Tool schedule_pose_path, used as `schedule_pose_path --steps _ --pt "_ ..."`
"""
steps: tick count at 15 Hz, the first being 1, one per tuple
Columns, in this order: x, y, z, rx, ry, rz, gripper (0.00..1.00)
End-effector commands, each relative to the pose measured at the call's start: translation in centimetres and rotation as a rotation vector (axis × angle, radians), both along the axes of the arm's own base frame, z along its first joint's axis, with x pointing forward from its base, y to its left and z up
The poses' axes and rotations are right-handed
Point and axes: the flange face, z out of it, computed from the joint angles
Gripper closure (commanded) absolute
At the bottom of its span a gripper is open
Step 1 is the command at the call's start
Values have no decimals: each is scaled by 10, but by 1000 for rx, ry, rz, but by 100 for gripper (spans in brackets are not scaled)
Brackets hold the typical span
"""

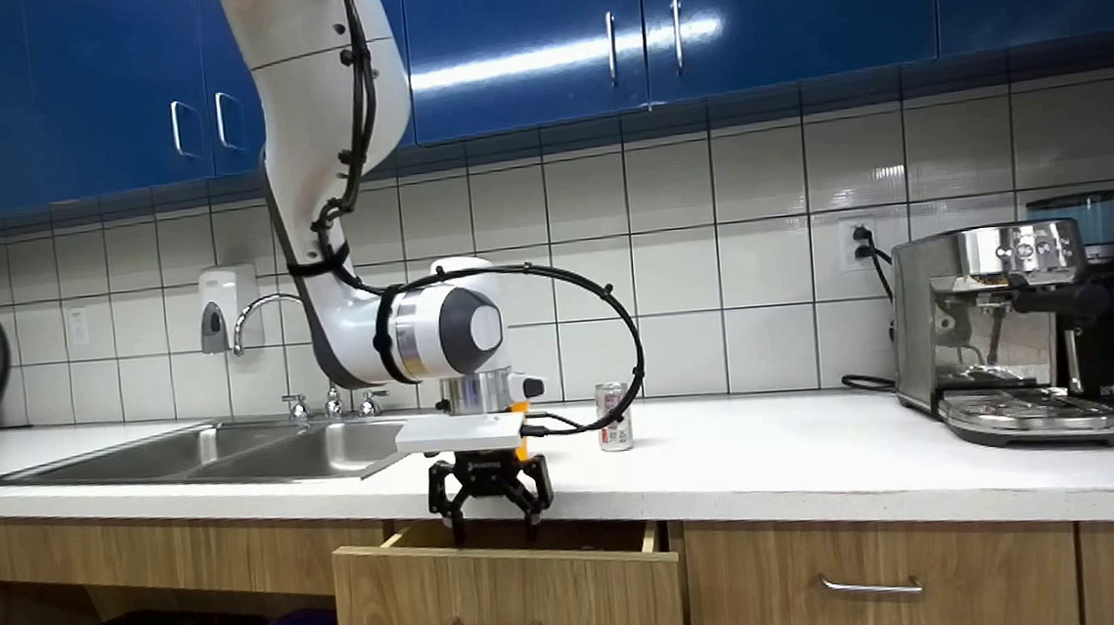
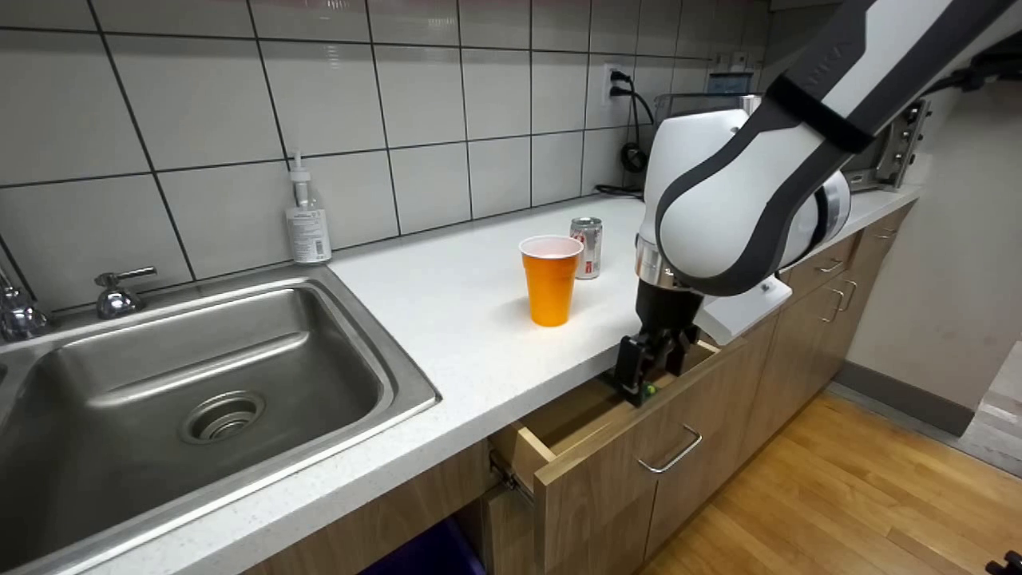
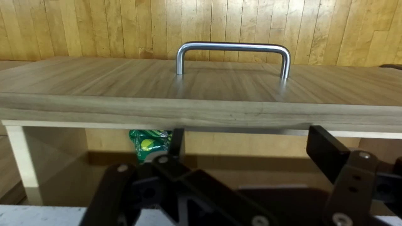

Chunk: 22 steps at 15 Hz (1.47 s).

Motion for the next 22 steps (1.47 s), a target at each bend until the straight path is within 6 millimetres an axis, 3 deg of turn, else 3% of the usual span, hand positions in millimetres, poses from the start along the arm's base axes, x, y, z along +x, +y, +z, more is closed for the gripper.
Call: schedule_pose_path --steps 1,13,22 --pt "7 -4 -6 9 1 28 0" --pt "15 -8 -2 20 -27 21 0" --pt "18 -11 -17 25 -5 6 0"
